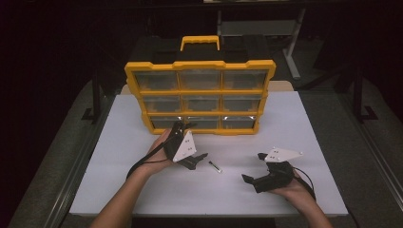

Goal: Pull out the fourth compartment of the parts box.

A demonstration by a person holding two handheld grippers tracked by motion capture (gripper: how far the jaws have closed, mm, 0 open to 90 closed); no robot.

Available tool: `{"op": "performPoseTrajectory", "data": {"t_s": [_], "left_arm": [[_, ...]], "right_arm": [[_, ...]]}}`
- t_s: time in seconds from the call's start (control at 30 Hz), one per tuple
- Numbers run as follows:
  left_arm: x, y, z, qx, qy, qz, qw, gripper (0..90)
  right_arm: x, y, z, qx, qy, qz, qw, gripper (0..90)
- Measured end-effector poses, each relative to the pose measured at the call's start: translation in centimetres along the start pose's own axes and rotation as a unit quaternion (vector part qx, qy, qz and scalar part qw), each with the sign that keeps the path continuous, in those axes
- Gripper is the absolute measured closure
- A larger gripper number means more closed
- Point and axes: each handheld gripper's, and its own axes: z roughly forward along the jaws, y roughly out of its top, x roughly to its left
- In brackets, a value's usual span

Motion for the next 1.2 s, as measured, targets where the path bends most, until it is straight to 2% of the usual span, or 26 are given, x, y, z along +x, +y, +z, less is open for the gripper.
{"op": "performPoseTrajectory", "data": {"t_s": [0.4, 0.63, 0.9, 1.07, 1.2], "left_arm": [[-0.26, 0.06, 0.01, 0.007, 0.014, 0.031, 0.9994, 0.5], [-0.41, 0.31, -0.01, 0.003, 0.016, 0.036, 0.9992, 0.5], [-0.55, 0.45, -0.05, 0.008, 0.026, 0.058, 0.9979, 0.5], [-0.63, 0.46, -0.03, 0.018, 0.031, 0.08, 0.9962, 0.5], [-0.8, 0.49, 0.03, 0.012, 0.034, 0.081, 0.996, 0.5]], "right_arm": [[0.01, 0.01, 0.02, 0.001, 0.0, -0.003, 1.0, 0.9], [0.01, 0.0, 0.06, 0.002, 0.0, -0.005, 1.0, 0.9], [0.08, 0.01, 0.1, 0.001, 0.002, -0.007, 1.0, 0.9], [0.11, 0.02, 0.12, 0.002, 0.003, -0.007, 1.0, 0.9], [0.1, 0.02, 0.11, 0.001, 0.003, -0.007, 1.0, 0.9]]}}
